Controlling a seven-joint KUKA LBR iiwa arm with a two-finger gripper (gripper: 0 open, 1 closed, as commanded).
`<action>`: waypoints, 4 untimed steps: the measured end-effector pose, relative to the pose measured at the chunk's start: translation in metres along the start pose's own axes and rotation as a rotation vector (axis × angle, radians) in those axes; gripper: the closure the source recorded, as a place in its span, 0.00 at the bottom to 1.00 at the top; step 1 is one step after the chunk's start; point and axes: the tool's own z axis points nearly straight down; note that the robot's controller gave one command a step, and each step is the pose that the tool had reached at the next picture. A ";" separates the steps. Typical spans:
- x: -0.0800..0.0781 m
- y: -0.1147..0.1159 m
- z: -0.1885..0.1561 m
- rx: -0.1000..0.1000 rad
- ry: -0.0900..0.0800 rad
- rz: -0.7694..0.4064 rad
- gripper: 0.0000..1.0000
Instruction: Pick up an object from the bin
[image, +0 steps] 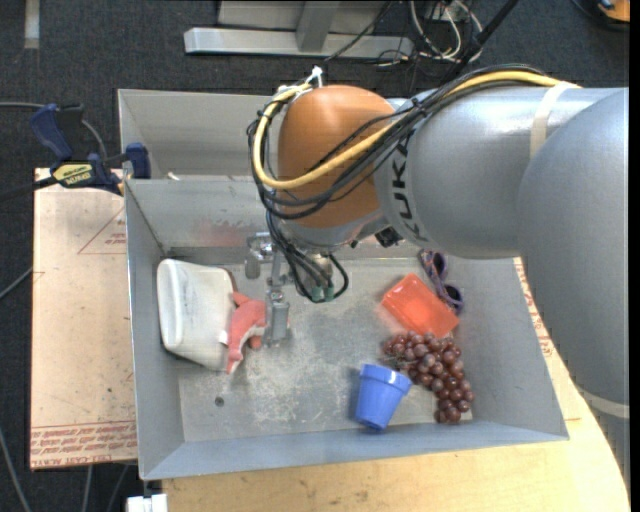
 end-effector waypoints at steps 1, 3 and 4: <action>-0.017 -0.019 0.013 0.002 -0.026 -0.225 0.00; -0.012 -0.021 0.103 0.001 -0.030 -0.249 1.00; -0.012 -0.021 0.103 0.001 -0.030 -0.249 1.00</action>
Offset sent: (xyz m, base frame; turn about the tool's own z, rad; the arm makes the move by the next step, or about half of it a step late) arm -0.0106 -0.0262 -0.1101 -0.0339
